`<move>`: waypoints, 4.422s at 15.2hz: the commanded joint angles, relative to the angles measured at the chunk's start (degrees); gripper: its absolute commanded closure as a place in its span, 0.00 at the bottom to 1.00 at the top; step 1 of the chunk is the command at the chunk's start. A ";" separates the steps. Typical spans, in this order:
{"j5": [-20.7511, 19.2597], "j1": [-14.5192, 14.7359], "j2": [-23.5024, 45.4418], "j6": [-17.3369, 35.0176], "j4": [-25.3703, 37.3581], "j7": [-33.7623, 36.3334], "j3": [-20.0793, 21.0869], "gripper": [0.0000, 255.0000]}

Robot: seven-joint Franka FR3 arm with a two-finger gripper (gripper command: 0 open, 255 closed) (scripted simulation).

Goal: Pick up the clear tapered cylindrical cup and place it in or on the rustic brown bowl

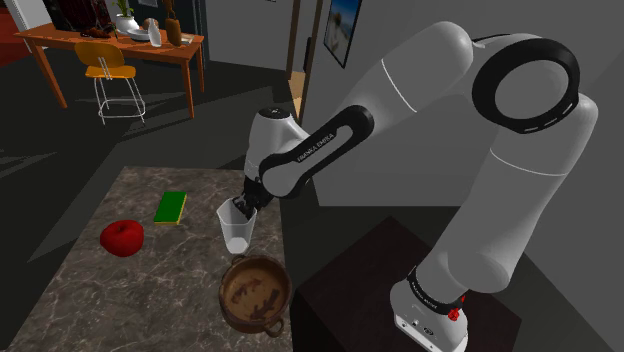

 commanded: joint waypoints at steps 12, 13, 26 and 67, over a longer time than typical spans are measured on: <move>2.49 -0.56 -7.37 -9.04 1.86 -1.33 0.61 1.00; 2.64 -0.58 -7.91 -9.81 2.10 -1.40 0.62 1.00; 4.02 -0.78 -13.88 -19.87 6.33 -1.97 0.45 1.00; 14.22 8.14 -31.33 -10.56 -18.76 7.99 10.65 1.00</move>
